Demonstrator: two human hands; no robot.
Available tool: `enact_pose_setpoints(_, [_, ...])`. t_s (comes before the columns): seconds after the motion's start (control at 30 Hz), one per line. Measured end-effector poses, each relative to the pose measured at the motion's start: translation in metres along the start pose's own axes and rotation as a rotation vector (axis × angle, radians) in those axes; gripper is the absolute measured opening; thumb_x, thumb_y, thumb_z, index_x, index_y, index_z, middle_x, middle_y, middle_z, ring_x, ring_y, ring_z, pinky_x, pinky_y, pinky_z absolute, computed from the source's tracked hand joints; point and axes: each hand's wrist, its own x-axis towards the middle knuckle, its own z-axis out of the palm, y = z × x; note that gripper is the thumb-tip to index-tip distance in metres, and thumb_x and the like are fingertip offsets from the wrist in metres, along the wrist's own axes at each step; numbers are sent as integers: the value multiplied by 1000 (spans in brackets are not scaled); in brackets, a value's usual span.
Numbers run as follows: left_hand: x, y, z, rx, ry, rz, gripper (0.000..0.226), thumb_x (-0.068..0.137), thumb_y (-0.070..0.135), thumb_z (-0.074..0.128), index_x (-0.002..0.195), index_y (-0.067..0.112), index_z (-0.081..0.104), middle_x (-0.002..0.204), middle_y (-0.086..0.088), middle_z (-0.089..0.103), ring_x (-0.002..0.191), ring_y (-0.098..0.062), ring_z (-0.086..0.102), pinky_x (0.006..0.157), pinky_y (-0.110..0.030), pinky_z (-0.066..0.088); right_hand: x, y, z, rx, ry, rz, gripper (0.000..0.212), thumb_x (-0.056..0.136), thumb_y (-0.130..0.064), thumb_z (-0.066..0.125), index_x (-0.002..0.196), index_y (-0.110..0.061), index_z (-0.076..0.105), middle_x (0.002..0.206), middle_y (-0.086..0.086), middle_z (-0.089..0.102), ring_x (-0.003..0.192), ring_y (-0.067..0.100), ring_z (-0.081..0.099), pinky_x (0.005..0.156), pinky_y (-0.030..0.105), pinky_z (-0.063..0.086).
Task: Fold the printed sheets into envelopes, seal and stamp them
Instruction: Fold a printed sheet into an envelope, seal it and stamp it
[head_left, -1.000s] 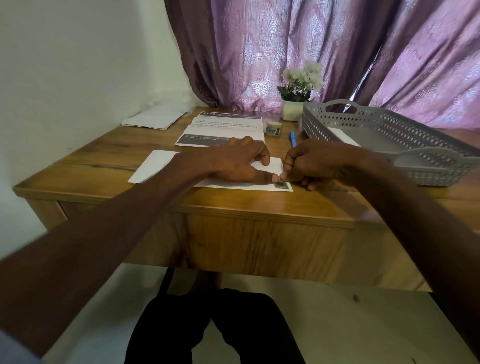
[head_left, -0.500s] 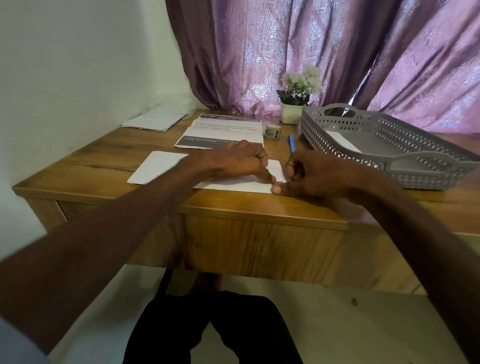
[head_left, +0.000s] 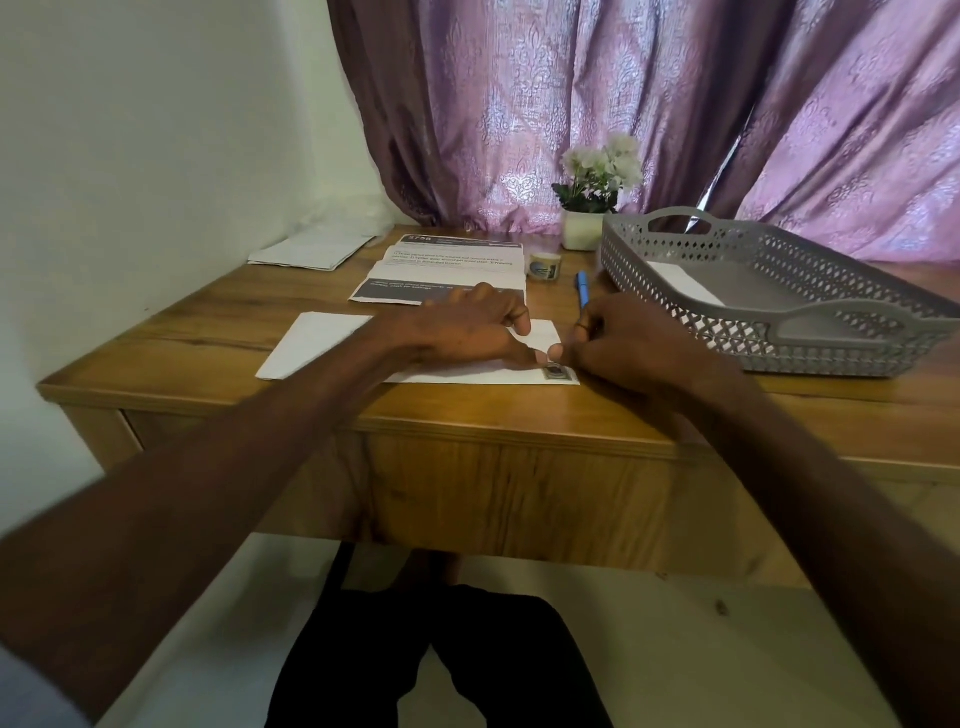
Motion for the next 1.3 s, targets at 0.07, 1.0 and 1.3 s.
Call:
enact_pose_setpoints(0.07, [0, 1, 0, -12, 10, -6, 53, 69, 75, 59, 110, 43, 54, 129, 7, 47, 125, -25, 38, 104, -51, 33, 0, -1, 1, 3, 24, 4, 24, 88, -42, 76, 80, -22, 65, 80, -4, 66, 76, 10, 60, 55, 26, 37])
enact_pose_setpoints(1.0, [-129, -62, 3, 187, 859, -771, 71, 99, 51, 61, 137, -7, 48, 144, -30, 48, 132, -46, 47, 108, -52, 42, -25, -10, 21, -252, 255, -224, 32, 105, -42, 42, 111, -22, 66, 113, 6, 57, 93, 27, 62, 84, 43, 54])
enact_pose_setpoints(1.3, [-131, -70, -1, 171, 736, -704, 54, 101, 53, 54, 117, 3, 68, 137, -24, 59, 133, -40, 48, 111, -48, 37, -21, -7, 17, -207, 230, -214, 25, 102, -32, 51, 107, -23, 73, 113, 4, 61, 90, 19, 61, 81, 41, 55])
